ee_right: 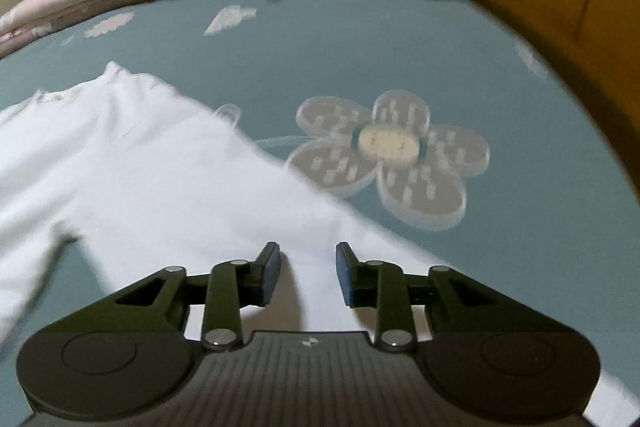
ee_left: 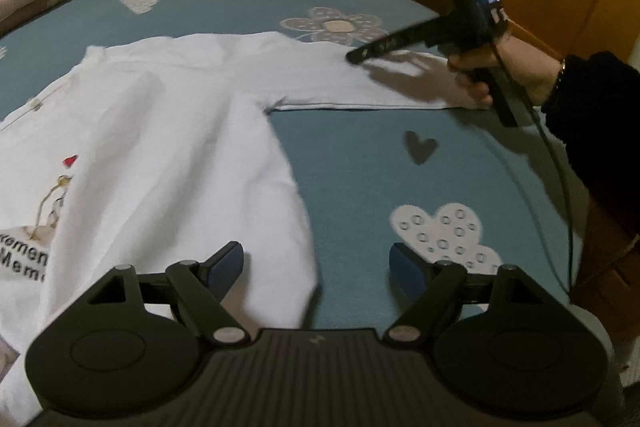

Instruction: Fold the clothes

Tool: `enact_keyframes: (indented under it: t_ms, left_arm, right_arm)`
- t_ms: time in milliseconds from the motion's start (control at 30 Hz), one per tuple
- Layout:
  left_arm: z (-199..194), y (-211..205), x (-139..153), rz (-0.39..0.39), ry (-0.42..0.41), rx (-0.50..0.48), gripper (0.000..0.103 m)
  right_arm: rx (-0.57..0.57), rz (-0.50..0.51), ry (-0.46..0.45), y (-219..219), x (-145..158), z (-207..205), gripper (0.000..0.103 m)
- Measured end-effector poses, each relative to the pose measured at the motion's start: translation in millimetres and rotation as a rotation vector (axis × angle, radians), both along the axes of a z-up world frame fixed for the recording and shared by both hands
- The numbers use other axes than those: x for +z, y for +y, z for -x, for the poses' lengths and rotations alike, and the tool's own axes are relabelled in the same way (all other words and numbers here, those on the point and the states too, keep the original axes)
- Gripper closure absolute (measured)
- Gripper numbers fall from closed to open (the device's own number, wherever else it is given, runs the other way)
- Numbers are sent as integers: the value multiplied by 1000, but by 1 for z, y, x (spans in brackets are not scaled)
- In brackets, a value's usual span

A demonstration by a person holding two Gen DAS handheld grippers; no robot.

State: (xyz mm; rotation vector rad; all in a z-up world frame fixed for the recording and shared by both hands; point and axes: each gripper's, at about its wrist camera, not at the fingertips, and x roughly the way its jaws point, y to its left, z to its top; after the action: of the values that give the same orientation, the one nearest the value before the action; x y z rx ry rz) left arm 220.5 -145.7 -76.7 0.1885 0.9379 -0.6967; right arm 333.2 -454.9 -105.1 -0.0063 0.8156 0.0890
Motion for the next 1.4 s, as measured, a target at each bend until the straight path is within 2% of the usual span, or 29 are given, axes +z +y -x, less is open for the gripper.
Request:
enact_keyframes:
  t_ms: [67, 133, 267, 333, 400, 433, 500, 567, 667, 733, 833, 900, 967, 1033, 1167, 1300, 1400]
  left_arm:
    - [-2, 3, 1, 6, 3, 11, 23]
    - [0, 7, 3, 16, -5, 11, 23]
    - [3, 13, 8, 20, -32, 13, 23]
    - [5, 16, 10, 16, -48, 17, 22]
    - [5, 19, 12, 11, -65, 23, 21]
    - [6, 21, 12, 8, -74, 26, 20]
    - [7, 24, 14, 2, -91, 33, 20]
    - [6, 29, 14, 5, -92, 40, 20]
    - [6, 35, 13, 17, -99, 34, 20]
    - [5, 38, 12, 22, -107, 37, 20]
    - [4, 42, 9, 32, -97, 48, 20]
    - [3, 45, 8, 36, -90, 59, 20]
    - [1, 49, 6, 39, -82, 72, 20]
    - [-1, 51, 4, 39, -72, 87, 20]
    - [0, 57, 2, 40, -59, 112, 20]
    - [6, 60, 5, 35, -67, 129, 20]
    - [14, 58, 8, 9, -95, 137, 20]
  right_arm:
    - [-66, -53, 12, -11, 3, -14, 67]
    - [-109, -53, 34, -12, 13, -20, 66]
    - [-7, -154, 21, 16, 32, -15, 62]
    - [49, -202, 46, 40, 30, -26, 61]
    - [100, -192, 68, 67, 22, -42, 61]
    - [107, -149, 69, 78, 18, -49, 61]
    - [100, -2, 50, 95, 3, -64, 58]
    - [47, 1, 15, 89, 0, -76, 57]
    - [-82, -20, 35, 78, 9, -87, 57]
    - [-37, -71, 17, 85, 19, -81, 57]
    - [92, -128, 9, 115, 26, -78, 57]
    - [158, -100, 28, 138, 19, -86, 57]
    - [158, -21, 45, 152, 5, -96, 56]
    - [142, -4, -2, 150, -1, -105, 56]
    - [4, -123, 37, 117, 13, -121, 55]
    - [-15, -165, 46, 79, 50, -76, 51]
    - [-45, -217, 58, 34, 75, -36, 51]
